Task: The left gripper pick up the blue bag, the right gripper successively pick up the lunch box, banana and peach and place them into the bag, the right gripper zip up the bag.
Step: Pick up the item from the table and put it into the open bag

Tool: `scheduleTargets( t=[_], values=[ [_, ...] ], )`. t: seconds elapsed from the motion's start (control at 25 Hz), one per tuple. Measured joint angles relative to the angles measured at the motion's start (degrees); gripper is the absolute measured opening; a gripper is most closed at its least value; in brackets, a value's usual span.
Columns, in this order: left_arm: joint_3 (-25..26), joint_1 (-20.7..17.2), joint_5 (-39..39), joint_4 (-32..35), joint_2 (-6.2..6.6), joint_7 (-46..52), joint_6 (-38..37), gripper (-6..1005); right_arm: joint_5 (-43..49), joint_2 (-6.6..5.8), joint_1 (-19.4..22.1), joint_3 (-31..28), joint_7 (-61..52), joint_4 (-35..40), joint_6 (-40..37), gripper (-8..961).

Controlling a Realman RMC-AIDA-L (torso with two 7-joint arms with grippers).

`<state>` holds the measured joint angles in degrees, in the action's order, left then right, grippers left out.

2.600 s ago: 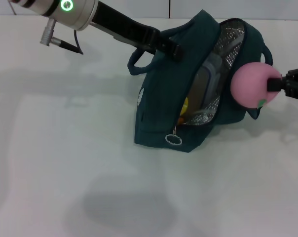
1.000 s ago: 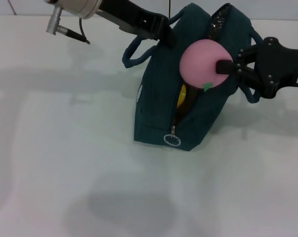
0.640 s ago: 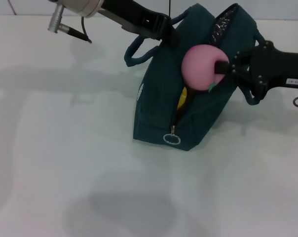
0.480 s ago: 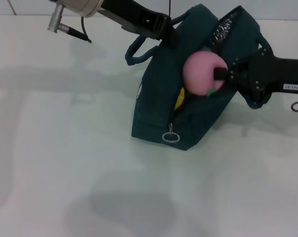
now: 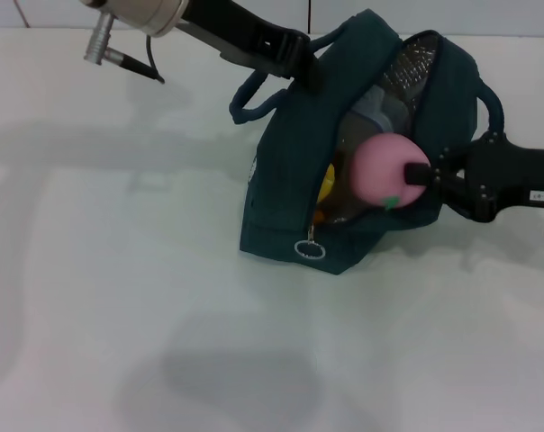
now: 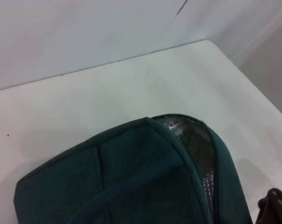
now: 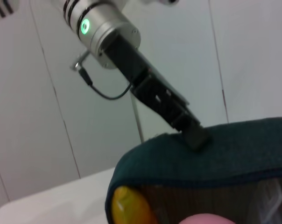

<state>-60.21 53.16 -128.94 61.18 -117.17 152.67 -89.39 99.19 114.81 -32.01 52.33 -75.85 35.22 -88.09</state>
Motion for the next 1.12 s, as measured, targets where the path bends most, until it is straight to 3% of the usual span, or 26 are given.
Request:
scheduleTargets(
  t=[0.4, 0.6, 0.92, 1.12],
  values=[
    [-0.31, 0.19, 0.48, -0.01, -0.53, 0.41, 0.0, 43, -4.78, 0.59, -3.05, -0.14, -3.87, 0.41, 1.92, 79],
    [-0.34, 0.21, 0.55, -0.01, -0.88, 0.45, 0.0, 43, -4.69, 0.69, -4.57, 2.62, -3.87, -2.37, 6.15, 81],
    [-0.07, -0.07, 0.64, -0.01, -1.03, 0.52, 0.0, 44, -4.3, 0.53, -3.92, 10.57, -4.63, -3.97, 8.44, 83],
    [-0.06, -0.09, 0.66, -0.01, -1.04, 0.52, 0.0, 44, -4.23, 0.27, -2.37, 11.43, -6.04, -4.01, 7.96, 85]
  ],
)
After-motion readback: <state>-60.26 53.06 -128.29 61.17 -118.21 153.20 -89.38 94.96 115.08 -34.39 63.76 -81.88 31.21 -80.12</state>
